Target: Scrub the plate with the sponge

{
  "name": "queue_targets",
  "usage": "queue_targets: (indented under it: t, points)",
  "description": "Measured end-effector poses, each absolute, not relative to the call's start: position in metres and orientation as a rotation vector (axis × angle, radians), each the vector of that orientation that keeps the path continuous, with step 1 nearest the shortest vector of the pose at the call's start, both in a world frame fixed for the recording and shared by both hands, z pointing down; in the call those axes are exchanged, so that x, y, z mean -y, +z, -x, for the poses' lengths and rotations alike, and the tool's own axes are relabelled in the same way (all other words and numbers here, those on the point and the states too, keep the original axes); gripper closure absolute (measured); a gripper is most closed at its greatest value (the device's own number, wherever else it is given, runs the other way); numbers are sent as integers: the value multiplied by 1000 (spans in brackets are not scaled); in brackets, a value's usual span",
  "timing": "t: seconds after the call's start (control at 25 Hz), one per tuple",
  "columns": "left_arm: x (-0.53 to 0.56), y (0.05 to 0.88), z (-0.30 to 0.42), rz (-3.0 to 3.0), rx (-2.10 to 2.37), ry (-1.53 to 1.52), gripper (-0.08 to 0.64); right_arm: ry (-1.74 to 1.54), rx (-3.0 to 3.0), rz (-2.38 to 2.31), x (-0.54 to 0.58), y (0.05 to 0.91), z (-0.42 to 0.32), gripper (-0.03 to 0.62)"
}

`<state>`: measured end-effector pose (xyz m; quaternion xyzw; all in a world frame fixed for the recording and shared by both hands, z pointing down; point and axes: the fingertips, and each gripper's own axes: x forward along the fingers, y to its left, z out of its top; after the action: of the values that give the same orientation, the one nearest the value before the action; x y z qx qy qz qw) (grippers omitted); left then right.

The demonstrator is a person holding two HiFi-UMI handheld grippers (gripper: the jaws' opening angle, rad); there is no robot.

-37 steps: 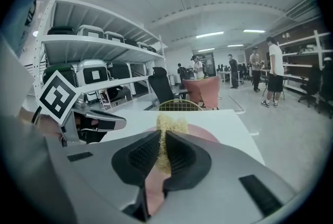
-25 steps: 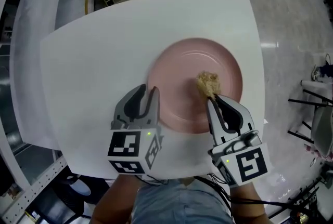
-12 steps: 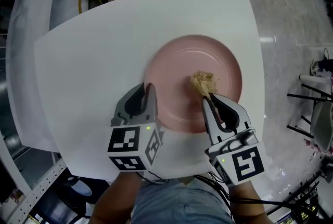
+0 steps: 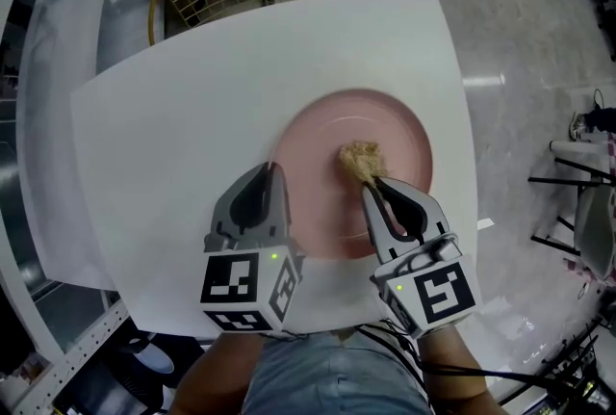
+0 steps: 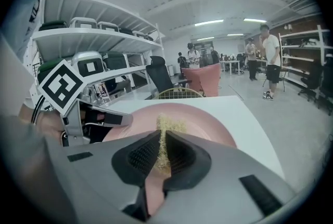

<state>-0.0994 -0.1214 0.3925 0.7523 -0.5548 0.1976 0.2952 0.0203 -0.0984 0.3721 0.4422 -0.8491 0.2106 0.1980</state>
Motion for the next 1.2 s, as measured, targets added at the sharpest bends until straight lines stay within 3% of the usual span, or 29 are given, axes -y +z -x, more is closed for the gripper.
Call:
queue_targets:
  t: [1.2]
  points:
    - [108,374,80,-2066,1437,566,537,708,2560,-725,20,373,59,558]
